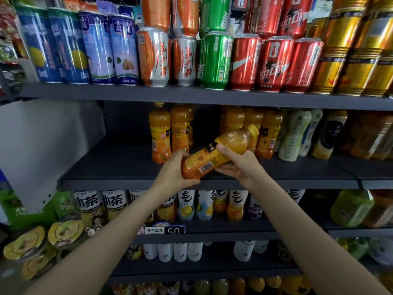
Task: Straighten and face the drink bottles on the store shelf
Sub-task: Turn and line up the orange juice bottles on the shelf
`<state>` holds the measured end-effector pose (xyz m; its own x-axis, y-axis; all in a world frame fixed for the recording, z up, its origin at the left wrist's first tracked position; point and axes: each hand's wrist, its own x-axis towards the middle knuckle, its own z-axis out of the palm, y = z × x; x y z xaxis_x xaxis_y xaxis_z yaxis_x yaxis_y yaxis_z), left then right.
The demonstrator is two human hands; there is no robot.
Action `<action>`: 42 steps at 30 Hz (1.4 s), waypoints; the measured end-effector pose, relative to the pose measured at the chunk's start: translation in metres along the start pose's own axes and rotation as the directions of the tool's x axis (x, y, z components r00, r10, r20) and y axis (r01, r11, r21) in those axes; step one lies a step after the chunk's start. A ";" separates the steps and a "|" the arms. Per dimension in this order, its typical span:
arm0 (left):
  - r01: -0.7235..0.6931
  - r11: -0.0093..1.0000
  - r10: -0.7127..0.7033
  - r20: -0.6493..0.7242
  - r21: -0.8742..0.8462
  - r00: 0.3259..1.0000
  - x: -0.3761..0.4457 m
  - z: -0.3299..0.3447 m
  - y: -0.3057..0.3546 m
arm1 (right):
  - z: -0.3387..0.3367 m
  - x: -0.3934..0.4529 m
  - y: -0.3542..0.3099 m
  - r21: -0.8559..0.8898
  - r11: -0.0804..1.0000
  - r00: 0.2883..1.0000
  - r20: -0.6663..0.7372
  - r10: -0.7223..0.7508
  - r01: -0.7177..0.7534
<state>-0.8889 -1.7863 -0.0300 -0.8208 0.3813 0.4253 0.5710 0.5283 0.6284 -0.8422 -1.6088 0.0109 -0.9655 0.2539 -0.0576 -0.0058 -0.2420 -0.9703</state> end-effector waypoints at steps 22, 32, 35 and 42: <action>0.008 0.993 -0.017 -0.076 -0.115 0.997 0.021 0.031 -0.005 | 0.020 0.011 0.016 -0.555 0.779 0.908 -0.097 -0.407 0.290; 0.285 0.951 -0.309 -0.305 -0.123 0.901 0.035 -0.024 -0.073 | 0.035 0.085 -0.002 -0.788 0.528 0.895 0.062 -0.442 0.316; 0.292 0.947 -0.320 -0.330 -0.131 0.888 0.043 -0.026 -0.077 | 0.040 0.108 0.005 -0.799 0.541 0.907 0.014 -0.420 0.263; 0.334 0.923 -0.379 -0.288 -0.193 0.880 0.075 -0.016 -0.086 | 0.029 0.124 0.044 -0.801 0.588 0.932 -0.123 -0.341 0.109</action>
<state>-1.0002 -1.8149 -0.0421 -0.9426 -0.0832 0.3234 0.2495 0.4684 0.8475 -0.9694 -1.6149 -0.0326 -0.8657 0.4347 0.2482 0.0998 0.6358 -0.7654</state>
